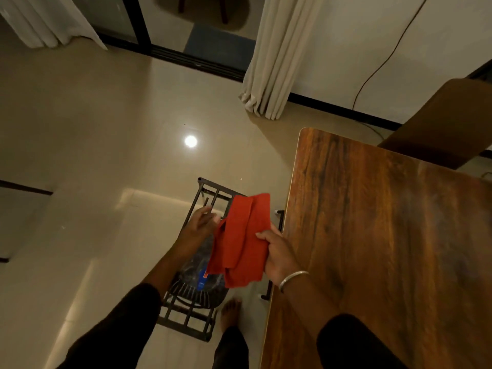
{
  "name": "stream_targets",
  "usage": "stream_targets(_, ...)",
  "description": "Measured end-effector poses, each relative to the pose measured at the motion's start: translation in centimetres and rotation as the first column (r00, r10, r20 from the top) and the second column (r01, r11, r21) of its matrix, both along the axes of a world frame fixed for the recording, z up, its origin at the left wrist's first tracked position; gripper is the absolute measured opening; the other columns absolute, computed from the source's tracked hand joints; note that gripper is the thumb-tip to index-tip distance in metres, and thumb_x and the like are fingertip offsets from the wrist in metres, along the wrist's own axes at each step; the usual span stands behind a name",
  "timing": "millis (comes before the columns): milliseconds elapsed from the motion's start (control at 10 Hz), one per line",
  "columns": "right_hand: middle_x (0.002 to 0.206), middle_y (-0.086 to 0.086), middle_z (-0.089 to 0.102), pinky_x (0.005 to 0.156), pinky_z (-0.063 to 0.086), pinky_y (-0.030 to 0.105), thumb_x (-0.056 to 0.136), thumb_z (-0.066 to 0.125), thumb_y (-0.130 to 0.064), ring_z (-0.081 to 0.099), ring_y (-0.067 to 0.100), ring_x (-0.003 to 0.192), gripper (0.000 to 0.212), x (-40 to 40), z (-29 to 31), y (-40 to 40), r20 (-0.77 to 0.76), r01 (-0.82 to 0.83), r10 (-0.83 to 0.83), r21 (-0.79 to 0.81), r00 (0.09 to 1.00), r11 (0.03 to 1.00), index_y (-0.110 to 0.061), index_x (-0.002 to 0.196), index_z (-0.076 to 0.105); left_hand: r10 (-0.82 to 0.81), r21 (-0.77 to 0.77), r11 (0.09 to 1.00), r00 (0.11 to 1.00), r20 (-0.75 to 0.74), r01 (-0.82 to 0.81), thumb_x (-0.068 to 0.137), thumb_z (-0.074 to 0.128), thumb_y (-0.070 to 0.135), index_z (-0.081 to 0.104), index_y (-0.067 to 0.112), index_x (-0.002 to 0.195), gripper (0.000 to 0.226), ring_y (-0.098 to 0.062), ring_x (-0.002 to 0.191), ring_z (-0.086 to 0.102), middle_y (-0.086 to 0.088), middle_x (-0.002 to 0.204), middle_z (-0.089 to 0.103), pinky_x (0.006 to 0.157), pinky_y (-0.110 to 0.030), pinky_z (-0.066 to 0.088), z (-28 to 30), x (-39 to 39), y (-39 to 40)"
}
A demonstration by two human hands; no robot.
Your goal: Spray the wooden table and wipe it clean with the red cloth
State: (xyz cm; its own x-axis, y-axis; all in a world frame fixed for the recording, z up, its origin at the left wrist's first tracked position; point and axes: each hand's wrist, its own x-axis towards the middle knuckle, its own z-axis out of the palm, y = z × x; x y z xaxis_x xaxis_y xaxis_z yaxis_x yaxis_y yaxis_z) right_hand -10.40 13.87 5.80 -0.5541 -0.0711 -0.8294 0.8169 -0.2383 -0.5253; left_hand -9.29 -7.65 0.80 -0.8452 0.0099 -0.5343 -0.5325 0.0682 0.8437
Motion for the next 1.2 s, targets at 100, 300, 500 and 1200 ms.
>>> stream_targets(100,0.131,0.012,0.072,0.093,0.059,0.055,0.102,0.058,-0.012,0.069,0.037,0.118,0.042,-3.1,-1.5,-1.7,-0.028,0.002,-0.002,0.000,1.000,1.000,-0.027,0.141,0.060,-0.123,0.202,0.974,0.987,0.104,0.100,0.079,0.069,0.058,0.040,0.040,0.139,0.068,-0.018,0.110,0.065,0.008,0.127,0.061,0.093,-0.043,0.055,-0.4,-3.3,0.5)
stream_targets(300,0.141,0.012,0.067,0.107,0.053,0.057,0.103,0.059,-0.007,0.066,0.036,0.120,0.027,-6.3,-7.1,-4.1,0.008,0.018,-0.020,0.188,1.000,0.982,-0.022,0.123,0.068,-0.102,-0.268,0.961,0.991,-0.090,0.075,0.082,0.076,0.035,0.052,0.030,0.130,0.054,-0.014,0.103,0.059,0.008,0.125,0.055,0.076,-0.024,0.054,-4.0,-6.6,-1.8)
stream_targets(500,0.141,0.015,0.059,0.108,0.053,0.050,0.104,0.059,-0.009,0.062,0.033,0.118,0.056,-5.2,-12.2,-4.7,0.115,-0.235,0.206,0.398,0.972,0.887,-0.018,0.156,0.038,-0.312,-0.629,0.710,0.942,0.121,0.316,0.086,0.071,0.019,0.047,0.016,0.137,0.057,-0.031,0.124,0.052,-0.013,0.141,0.047,0.102,-0.045,0.047,-8.9,-6.6,-1.7)
stream_targets(1200,0.174,0.017,0.021,0.131,0.023,0.043,0.109,0.053,-0.008,0.023,0.034,0.161,0.064,-4.0,-11.8,-2.0,0.017,-0.777,0.985,0.617,0.170,0.123,-0.007,0.166,0.024,-0.742,-0.854,0.117,0.616,0.264,0.507,0.069,0.076,0.055,0.040,0.016,0.142,0.090,-0.025,0.130,0.047,-0.006,0.142,0.049,0.109,-0.042,0.038,-11.3,-7.5,2.2)
